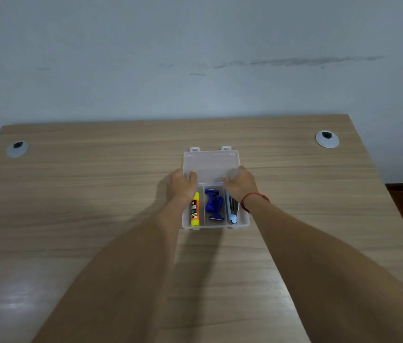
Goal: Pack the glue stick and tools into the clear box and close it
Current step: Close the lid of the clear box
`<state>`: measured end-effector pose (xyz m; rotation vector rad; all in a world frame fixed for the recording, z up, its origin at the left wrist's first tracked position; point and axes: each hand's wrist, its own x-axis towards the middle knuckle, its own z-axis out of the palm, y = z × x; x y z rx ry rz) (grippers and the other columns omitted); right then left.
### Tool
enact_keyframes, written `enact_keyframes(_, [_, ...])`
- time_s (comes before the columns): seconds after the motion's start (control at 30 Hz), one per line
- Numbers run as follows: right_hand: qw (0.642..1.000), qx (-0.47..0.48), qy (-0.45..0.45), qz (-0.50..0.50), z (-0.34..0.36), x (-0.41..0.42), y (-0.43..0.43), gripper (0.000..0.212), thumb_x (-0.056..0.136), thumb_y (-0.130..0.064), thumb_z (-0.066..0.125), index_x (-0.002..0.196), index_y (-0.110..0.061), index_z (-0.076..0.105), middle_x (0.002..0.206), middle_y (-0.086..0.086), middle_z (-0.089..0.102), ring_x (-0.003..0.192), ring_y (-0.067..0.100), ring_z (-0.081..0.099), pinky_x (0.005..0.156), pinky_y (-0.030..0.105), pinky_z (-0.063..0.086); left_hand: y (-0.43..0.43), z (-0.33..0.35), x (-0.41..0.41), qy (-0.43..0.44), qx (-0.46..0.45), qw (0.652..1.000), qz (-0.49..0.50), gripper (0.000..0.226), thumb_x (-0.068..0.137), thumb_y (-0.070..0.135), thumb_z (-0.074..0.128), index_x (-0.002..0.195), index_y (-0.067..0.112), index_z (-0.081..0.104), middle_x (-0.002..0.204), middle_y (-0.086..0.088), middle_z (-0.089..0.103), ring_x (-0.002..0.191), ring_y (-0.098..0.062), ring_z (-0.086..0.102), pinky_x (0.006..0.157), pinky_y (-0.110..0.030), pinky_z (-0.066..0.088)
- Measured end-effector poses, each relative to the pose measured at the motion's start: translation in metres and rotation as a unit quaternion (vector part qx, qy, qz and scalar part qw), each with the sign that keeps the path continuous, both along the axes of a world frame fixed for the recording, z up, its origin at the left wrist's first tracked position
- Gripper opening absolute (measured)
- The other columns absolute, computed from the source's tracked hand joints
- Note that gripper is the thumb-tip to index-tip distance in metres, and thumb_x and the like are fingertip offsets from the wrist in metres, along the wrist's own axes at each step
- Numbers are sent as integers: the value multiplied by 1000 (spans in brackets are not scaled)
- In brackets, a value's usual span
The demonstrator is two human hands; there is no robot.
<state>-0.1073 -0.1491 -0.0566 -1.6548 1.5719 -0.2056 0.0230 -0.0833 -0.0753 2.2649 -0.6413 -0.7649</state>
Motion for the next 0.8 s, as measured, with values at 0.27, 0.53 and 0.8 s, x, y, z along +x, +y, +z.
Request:
enact_keyframes(0.27, [991, 36, -74, -104, 28, 4, -6, 61, 96, -45, 38, 140, -3, 37, 137, 21, 51, 122, 37, 53, 102, 51, 46, 3, 11, -5, 34, -73, 996, 38, 42, 98, 42, 37, 91, 8, 61, 79, -4, 55, 79, -24, 52, 66, -28, 37])
enact_keyframes(0.53, [984, 53, -110, -128, 50, -15, 14, 102, 77, -81, 9, 113, -3, 65, 122, 17, 64, 110, 32, 60, 98, 45, 48, 27, 51, -27, 26, -94, 991, 93, 71, 93, 66, 14, 68, 9, 49, 65, -6, 48, 72, -26, 48, 65, -33, 35])
enact_keyframes(0.8, [997, 45, -30, -57, 28, -47, 58, 41, 87, -23, 60, 121, -1, 60, 125, 15, 63, 114, 35, 61, 95, 38, 52, 74, 24, -46, -46, -7, 998, 41, 53, 91, 54, 45, 83, 7, 68, 87, -17, 71, 94, -35, 66, 77, -34, 47])
